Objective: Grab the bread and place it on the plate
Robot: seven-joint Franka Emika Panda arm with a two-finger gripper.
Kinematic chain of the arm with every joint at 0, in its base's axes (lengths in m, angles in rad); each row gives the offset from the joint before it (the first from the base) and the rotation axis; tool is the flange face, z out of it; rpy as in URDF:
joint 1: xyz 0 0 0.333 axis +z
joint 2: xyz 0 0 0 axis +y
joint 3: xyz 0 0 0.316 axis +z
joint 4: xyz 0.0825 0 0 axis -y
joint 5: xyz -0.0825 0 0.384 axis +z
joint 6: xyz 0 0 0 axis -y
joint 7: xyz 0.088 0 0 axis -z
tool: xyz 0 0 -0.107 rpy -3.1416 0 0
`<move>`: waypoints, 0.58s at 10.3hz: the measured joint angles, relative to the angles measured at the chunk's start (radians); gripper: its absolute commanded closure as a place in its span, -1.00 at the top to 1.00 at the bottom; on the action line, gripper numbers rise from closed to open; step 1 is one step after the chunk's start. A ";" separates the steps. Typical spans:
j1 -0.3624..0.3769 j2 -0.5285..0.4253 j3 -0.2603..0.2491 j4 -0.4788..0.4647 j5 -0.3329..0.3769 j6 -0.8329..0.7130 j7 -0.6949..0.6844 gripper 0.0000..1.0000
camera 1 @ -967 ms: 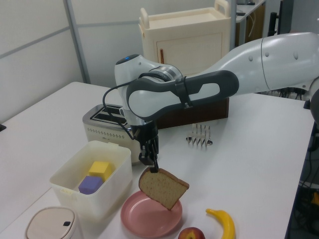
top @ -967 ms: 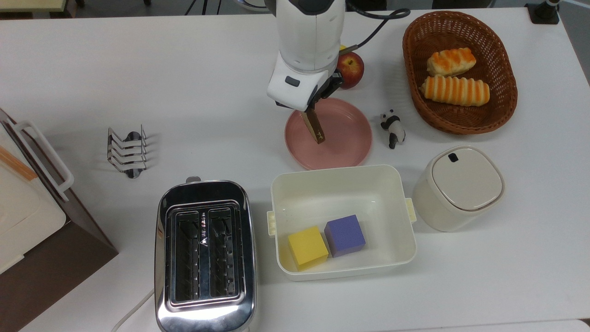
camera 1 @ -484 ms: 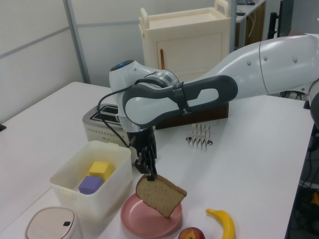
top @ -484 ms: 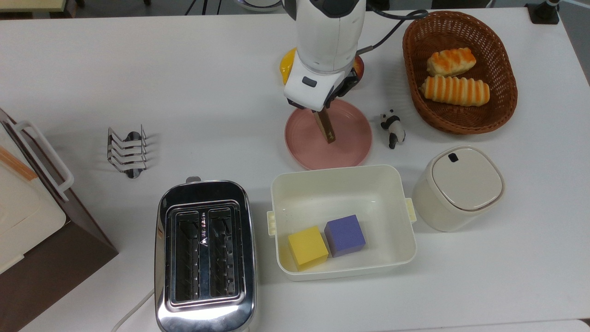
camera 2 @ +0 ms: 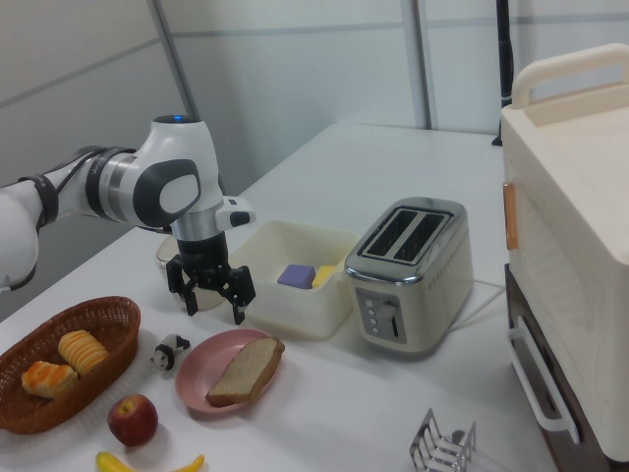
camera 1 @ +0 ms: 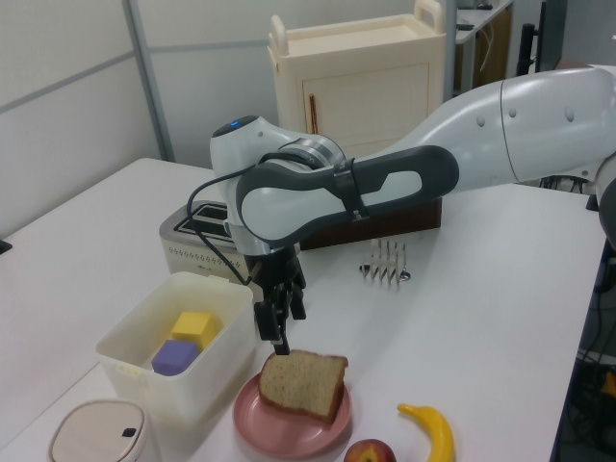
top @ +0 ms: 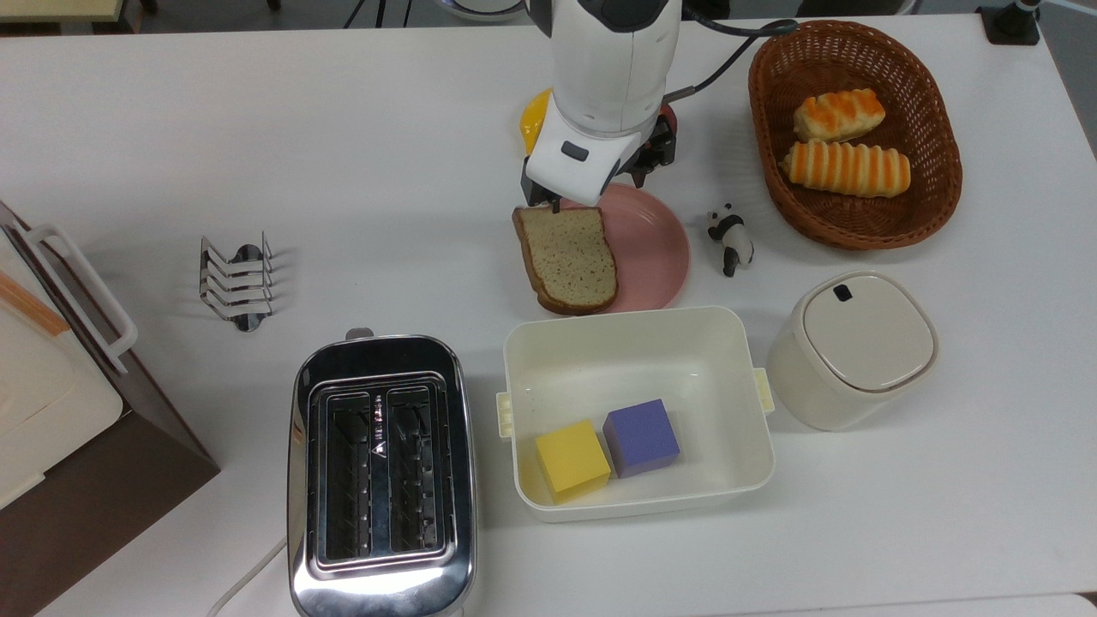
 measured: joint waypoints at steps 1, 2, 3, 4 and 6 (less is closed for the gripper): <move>0.000 0.000 -0.002 0.002 0.000 0.000 0.000 1.00; -0.001 -0.001 -0.006 0.004 0.000 0.000 0.000 1.00; -0.003 -0.002 -0.012 0.008 0.000 0.000 0.000 1.00; -0.009 -0.006 -0.017 0.016 -0.001 0.000 0.002 1.00; -0.046 -0.025 -0.022 0.039 -0.001 0.000 0.002 1.00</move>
